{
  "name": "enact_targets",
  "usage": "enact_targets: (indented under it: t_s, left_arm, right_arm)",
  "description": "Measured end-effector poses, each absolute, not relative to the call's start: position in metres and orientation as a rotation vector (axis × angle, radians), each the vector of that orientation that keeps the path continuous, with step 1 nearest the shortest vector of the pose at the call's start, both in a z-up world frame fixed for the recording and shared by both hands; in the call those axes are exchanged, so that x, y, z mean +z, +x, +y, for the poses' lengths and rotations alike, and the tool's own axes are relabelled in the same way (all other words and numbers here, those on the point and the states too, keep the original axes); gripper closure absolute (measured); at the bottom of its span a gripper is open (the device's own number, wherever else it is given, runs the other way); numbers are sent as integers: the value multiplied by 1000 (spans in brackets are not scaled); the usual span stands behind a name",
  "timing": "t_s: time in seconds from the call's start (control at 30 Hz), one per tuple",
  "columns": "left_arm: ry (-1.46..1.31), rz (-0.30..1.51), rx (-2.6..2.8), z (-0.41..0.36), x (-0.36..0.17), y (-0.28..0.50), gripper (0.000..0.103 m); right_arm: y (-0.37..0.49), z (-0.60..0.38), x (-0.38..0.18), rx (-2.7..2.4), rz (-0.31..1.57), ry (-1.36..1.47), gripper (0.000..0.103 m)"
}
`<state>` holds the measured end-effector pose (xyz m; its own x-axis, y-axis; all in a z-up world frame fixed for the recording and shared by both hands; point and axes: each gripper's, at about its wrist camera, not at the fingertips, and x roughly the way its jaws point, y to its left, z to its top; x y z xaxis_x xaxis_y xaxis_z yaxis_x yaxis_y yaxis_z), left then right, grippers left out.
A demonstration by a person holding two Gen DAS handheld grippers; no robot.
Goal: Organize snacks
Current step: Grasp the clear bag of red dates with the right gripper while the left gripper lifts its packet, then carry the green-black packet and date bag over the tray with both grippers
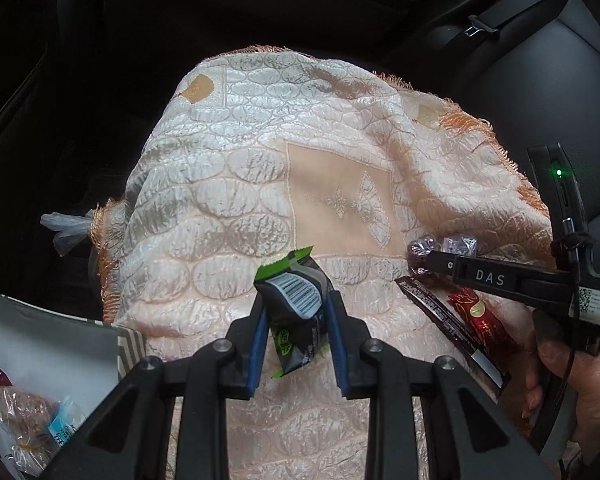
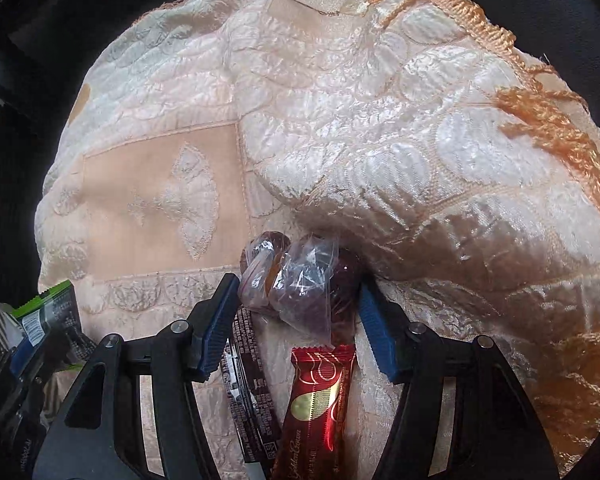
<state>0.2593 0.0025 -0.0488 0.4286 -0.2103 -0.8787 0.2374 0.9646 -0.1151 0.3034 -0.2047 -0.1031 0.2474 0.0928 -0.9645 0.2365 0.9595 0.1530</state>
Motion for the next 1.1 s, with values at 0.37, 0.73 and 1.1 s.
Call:
enact_targets:
  t_s: [0.37,0.73,1.1]
  left_arm:
    - [8,1084,-285,14,-39,248,73]
    - [13,1030,-260,26,-19,224,73]
    - [18,1019,-309,29,-3,187,73]
  right_arm:
    - [289,-197,-70,-31,1227,203,60]
    - [243,-197,-19,68,1131,299,61]
    - [180,-177,-7,138,1105,343,60]
